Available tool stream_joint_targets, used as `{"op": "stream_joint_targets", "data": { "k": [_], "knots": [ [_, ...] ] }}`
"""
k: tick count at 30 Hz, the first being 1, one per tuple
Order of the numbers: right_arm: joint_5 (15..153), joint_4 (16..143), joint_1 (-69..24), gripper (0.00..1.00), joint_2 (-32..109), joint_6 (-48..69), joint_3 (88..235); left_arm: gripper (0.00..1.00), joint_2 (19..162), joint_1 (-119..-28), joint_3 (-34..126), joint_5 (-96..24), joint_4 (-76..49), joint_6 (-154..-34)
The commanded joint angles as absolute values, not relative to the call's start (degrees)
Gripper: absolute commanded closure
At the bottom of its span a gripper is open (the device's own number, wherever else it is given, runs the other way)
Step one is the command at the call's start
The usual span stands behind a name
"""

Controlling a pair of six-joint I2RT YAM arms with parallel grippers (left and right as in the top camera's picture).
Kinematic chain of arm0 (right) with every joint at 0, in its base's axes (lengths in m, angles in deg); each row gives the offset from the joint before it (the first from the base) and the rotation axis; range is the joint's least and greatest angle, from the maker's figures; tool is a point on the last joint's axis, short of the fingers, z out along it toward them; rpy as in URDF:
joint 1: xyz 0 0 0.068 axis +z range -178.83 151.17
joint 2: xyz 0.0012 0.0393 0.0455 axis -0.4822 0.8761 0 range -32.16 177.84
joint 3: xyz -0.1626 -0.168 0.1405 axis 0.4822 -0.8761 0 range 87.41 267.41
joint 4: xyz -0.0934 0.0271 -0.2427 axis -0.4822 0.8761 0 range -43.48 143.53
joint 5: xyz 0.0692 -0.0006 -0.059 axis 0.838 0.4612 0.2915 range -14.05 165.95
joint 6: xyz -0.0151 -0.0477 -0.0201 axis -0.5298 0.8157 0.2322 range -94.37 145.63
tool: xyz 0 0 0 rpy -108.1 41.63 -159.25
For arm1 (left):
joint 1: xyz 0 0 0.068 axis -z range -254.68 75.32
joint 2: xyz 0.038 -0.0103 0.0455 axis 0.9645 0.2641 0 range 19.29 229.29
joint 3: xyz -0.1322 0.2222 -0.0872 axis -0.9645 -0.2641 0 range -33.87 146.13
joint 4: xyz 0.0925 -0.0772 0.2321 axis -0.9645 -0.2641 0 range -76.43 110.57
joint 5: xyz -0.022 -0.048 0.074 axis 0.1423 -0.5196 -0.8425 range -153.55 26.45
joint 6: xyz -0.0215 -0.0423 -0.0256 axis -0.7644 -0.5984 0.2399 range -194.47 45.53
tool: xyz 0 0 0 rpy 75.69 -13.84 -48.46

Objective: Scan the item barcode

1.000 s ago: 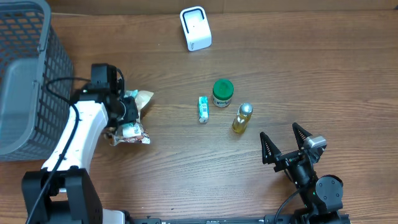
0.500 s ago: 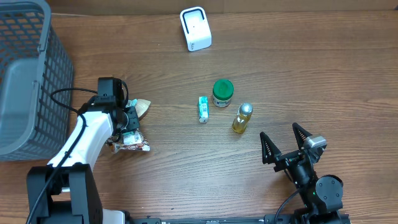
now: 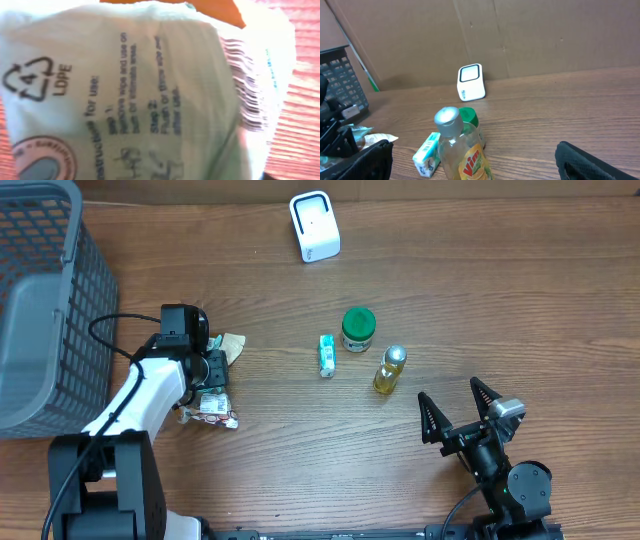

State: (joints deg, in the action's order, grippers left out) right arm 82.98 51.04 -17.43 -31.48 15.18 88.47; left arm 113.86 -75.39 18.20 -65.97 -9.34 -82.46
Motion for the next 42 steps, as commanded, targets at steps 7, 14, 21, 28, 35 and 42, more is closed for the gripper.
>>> {"op": "stream_joint_targets", "data": {
  "k": [7,14,21,28,35,42],
  "knots": [
    [82.5,50.8,-16.9,0.0,-31.8,15.6,87.9,0.14,114.3,-75.0,20.6,-66.5,-9.7,-79.6],
    [82.5,50.8,-16.9,0.0,-31.8,15.6,87.9,0.09,114.3,-75.0,23.2,-66.5,-11.3,-79.6],
    [82.5,50.8,-16.9,0.0,-31.8,15.6,87.9,0.16,114.3,-75.0,28.4,-65.5,-18.3,-79.6],
    [82.5,50.8,-16.9,0.0,-31.8,15.6,87.9,0.55,114.3,-75.0,28.9,-63.3,-19.3,-79.6],
    [82.5,50.7,-16.9,0.0,-31.8,15.6,87.9,0.66,114.2,-75.0,29.8,-61.5,-20.3,-79.6],
    [82.5,50.7,-16.9,0.0,-31.8,15.6,87.9,0.68,112.1,-75.0,36.6,-59.2,-24.6,-79.9]
  ]
}}
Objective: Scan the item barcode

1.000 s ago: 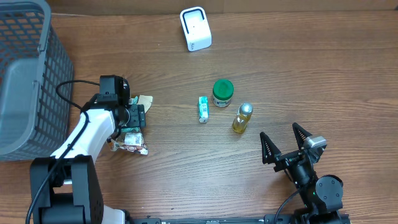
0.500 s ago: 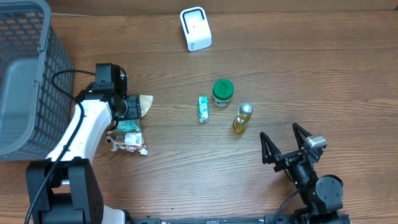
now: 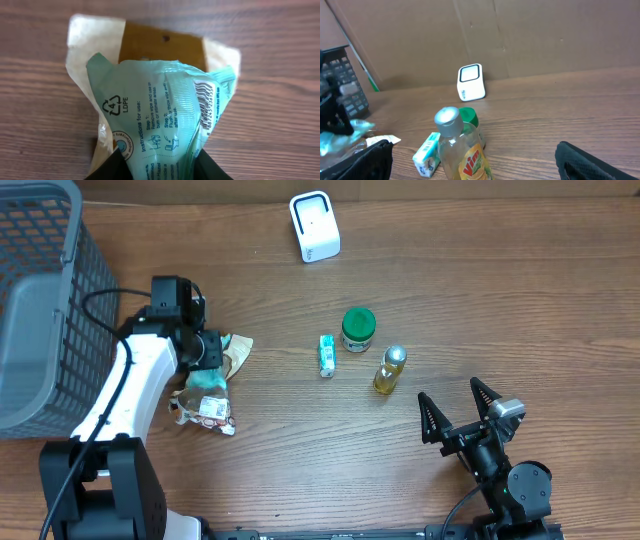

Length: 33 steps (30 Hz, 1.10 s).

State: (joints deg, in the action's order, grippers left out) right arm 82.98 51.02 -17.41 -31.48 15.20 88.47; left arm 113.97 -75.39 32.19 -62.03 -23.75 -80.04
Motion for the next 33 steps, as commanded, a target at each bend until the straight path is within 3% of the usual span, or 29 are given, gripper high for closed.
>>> {"op": "stream_joint_targets", "data": {
  "k": [1,10,17,25,29,33],
  "knots": [
    [82.5,50.8,-16.9,0.0,-31.8,15.6,87.9,0.68,111.8,-75.0,37.5,-58.2,-25.2,-80.3],
    [82.5,50.8,-16.9,0.0,-31.8,15.6,87.9,0.64,111.8,-71.2,35.8,-53.6,-28.0,-85.4],
    [82.5,50.8,-16.9,0.0,-31.8,15.6,87.9,0.62,111.8,-61.4,33.3,-60.4,-26.3,-97.0],
    [82.5,50.8,-16.9,0.0,-31.8,15.6,87.9,0.56,111.8,-55.5,30.0,-64.5,-22.7,-98.9],
    [82.5,50.8,-16.9,0.0,-31.8,15.6,87.9,0.66,111.9,-55.8,30.0,-70.2,-22.5,-98.9],
    [82.5,50.8,-16.9,0.0,-31.8,15.6,87.9,0.9,111.9,-56.8,30.0,-71.2,-21.5,-98.9]
  ]
}}
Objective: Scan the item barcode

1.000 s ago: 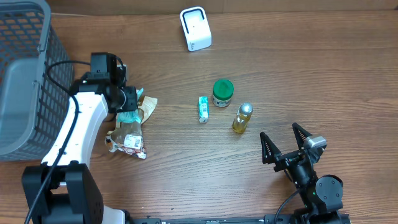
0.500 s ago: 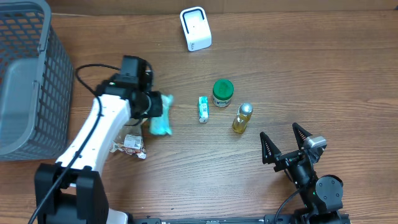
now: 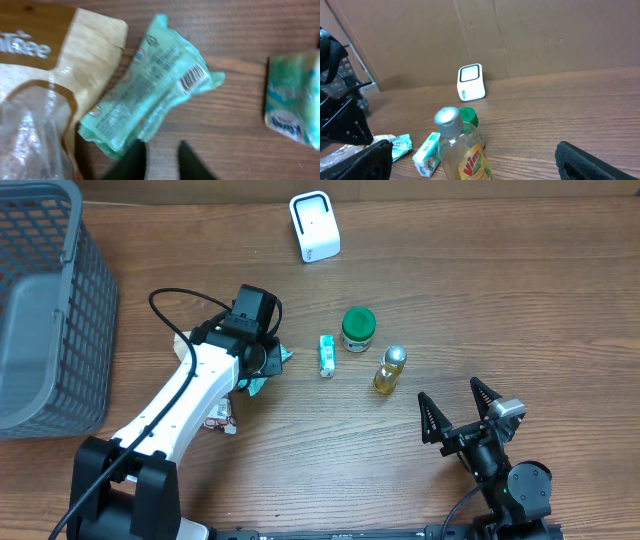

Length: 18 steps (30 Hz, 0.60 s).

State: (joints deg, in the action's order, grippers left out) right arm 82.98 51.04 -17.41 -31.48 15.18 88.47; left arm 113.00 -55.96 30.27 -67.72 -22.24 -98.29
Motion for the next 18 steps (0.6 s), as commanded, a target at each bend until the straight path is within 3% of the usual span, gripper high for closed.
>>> {"op": "stream_joint_targets", "data": {
  "k": [1,18],
  "knots": [
    [82.5,50.8,-16.9,0.0,-31.8,15.6,87.9,0.96,111.9,-57.0,30.0,-71.2,-21.1,-98.9],
    [82.5,50.8,-16.9,0.0,-31.8,15.6,87.9,0.96,126.9,-57.0,30.0,-69.1,-16.8,-98.5]
  ]
}}
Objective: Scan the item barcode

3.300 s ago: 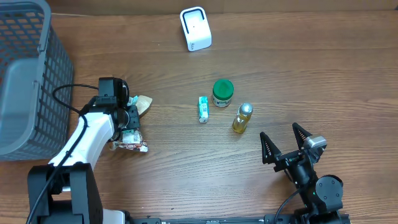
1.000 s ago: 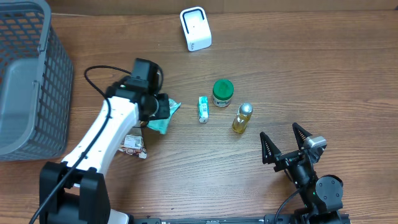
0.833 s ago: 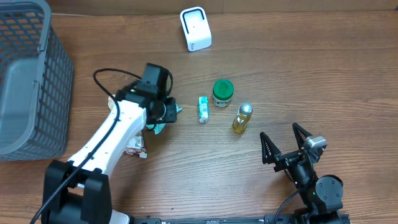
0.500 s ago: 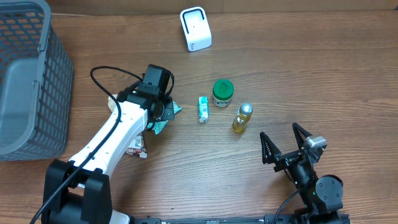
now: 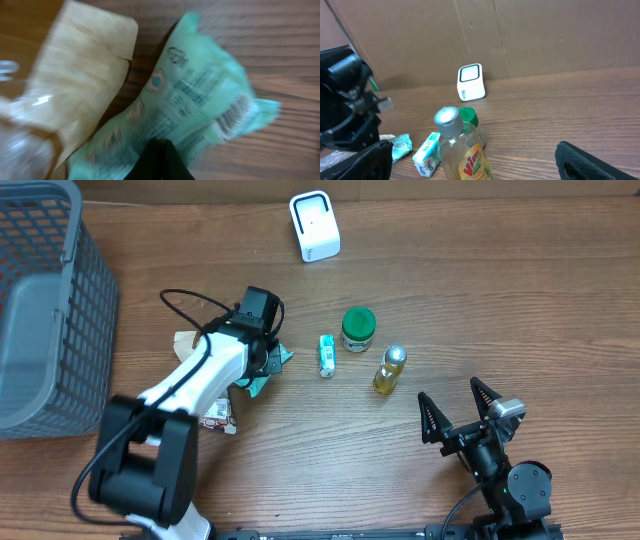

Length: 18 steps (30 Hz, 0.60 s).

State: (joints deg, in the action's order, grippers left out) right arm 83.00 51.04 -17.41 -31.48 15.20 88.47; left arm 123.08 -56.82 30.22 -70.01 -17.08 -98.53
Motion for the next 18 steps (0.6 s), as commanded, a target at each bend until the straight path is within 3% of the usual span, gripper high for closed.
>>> {"op": "stream_joint_targets", "data": {
  "k": [1,18],
  "knots": [
    [82.5,50.7,-16.9,0.0,-31.8,15.6,87.9,0.96,127.8,-57.0,30.0,-67.7,-16.6,-97.7],
    [82.5,50.7,-16.9,0.0,-31.8,15.6,87.9,0.96,125.9,-57.1,37.5,-65.5,-20.8,-95.7]
  ]
}}
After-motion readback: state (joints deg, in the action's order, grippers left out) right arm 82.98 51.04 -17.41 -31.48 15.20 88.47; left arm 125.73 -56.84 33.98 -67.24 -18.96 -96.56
